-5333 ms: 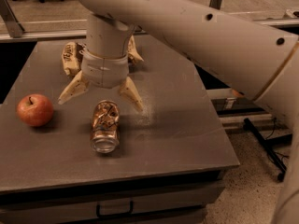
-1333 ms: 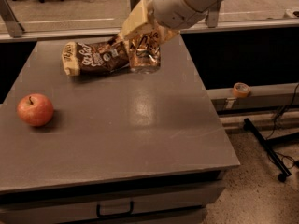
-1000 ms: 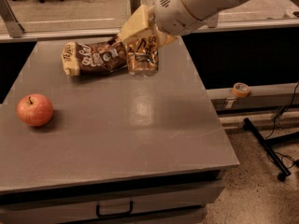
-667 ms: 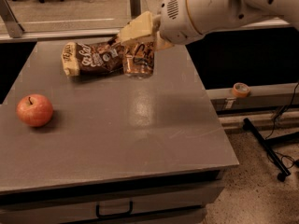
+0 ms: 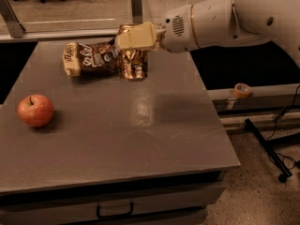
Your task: Place orange can upright
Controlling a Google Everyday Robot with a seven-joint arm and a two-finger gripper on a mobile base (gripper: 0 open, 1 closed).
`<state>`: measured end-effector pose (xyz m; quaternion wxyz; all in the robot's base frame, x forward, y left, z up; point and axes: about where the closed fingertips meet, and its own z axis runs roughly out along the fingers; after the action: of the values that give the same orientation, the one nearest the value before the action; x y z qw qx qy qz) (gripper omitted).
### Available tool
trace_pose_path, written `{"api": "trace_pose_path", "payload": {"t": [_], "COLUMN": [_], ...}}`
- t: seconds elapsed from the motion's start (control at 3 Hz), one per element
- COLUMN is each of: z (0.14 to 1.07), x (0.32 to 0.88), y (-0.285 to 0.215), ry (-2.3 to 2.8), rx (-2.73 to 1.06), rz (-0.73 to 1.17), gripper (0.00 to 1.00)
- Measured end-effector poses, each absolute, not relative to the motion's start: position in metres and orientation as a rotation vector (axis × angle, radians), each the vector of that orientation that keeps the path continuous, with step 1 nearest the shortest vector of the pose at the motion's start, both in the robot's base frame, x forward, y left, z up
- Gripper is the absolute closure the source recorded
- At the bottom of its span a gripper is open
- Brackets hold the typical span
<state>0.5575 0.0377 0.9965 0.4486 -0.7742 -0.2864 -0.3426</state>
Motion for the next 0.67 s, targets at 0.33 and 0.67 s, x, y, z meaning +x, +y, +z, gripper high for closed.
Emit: {"api": "trace_pose_path", "payload": {"t": [0.33, 0.67], "z": [0.983, 0.966], "x": [0.549, 0.544], "y": [0.038, 0.034], "ry": [-0.852, -0.893], "rx": [-1.912, -1.930], "rz": [-0.971, -1.082], "gripper": [1.00, 1.00]}}
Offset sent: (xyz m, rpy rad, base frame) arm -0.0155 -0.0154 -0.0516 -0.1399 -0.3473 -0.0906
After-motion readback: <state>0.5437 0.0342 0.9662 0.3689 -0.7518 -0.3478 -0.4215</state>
